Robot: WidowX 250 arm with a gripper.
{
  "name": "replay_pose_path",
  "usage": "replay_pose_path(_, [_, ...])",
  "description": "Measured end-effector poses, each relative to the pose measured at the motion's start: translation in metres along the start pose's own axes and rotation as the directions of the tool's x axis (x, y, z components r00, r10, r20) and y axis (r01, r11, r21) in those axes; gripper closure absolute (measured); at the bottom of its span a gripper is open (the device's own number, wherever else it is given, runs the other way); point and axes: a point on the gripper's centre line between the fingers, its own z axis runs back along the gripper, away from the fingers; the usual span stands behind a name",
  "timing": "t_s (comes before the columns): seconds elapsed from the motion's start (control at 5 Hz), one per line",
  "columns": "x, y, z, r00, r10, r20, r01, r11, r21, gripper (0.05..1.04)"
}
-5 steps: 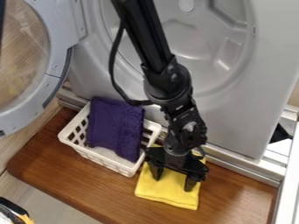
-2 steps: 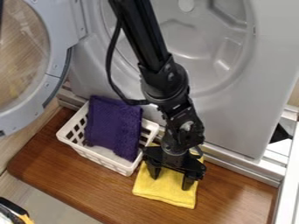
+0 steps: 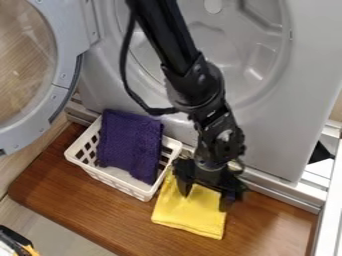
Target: Moved. Yellow cloth next to the white basket
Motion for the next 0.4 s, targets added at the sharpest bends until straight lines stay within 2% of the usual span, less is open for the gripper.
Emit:
replay_pose_path(0.2, [0.001, -0.002, 0.014, 1.000, -0.001, -0.006, 0.001, 1.000, 0.003, 0.084])
replay_pose_path(0.4, [0.003, -0.002, 0.040, 0.999, -0.016, 0.033, 0.016, 1.000, -0.004, 0.084])
